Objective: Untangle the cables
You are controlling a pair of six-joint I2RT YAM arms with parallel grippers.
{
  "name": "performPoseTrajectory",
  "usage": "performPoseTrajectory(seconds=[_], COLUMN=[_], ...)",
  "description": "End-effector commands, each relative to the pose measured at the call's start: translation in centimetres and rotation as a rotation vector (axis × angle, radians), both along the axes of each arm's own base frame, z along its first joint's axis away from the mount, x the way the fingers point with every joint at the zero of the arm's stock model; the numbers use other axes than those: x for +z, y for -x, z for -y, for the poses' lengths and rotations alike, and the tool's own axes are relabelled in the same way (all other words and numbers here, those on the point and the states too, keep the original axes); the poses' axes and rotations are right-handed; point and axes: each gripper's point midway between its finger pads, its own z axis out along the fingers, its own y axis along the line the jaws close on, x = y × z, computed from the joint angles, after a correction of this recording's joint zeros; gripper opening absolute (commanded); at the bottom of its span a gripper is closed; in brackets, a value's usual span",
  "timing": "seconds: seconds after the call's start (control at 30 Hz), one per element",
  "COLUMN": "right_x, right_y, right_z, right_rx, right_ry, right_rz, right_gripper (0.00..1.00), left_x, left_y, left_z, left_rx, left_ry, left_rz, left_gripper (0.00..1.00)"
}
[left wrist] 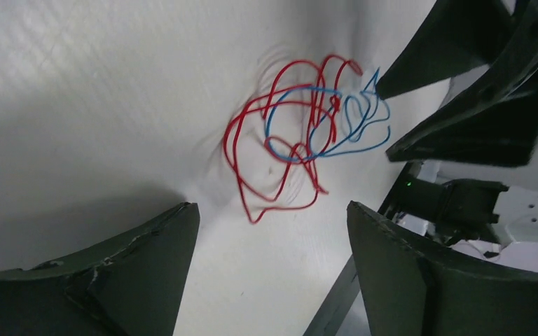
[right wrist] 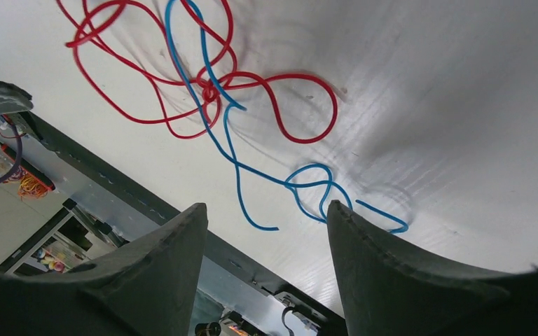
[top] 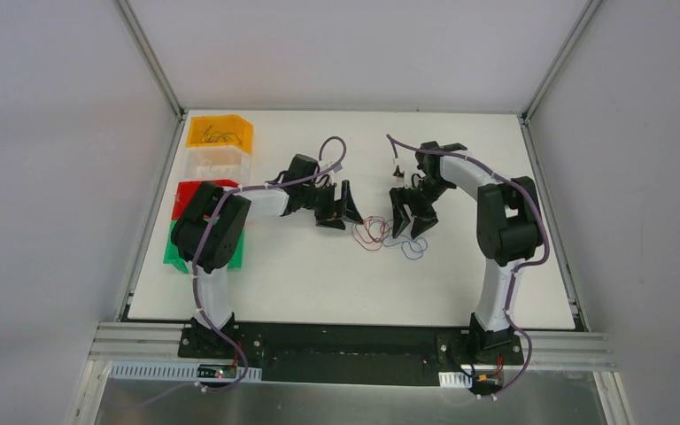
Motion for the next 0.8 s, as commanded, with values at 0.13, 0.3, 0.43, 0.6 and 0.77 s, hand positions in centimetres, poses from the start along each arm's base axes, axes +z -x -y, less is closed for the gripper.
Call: performPoseTrajectory(seconds=[0.13, 0.3, 0.43, 0.6, 0.77], right_x=[-1.9, -3.0, -3.5, -3.5, -3.2], right_y=[0.1, 0.1, 0.6, 1.2, 1.6], right_z=[1.0, 2.7, 4.0, 6.5, 9.5], right_rx=[-0.014, 0.013, 0.038, 0.069, 0.082], right_ry=[0.096, 0.18, 0.242, 0.308, 0.376], right_rz=[-0.039, -0.019, -0.013, 0.033, 0.061], right_gripper=[0.62, 0.44, 0.13, 0.0, 0.0], left_x=[-2.8, -2.9, -0.7, 4.5, 8.9], left_y=[-0.1, 0.1, -0.6, -0.6, -1.8], left_z=[4.1, 4.4, 3.1, -0.9, -7.4], left_rx=[-0.021, -0.044, -0.047, -0.051, 0.04], left_ry=[0.03, 0.003, -0.001, -0.028, -0.095], left_rz=[-0.115, -0.106, -0.052, 0.079, 0.189], left_gripper=[0.43, 0.23, 0.0, 0.0, 0.0])
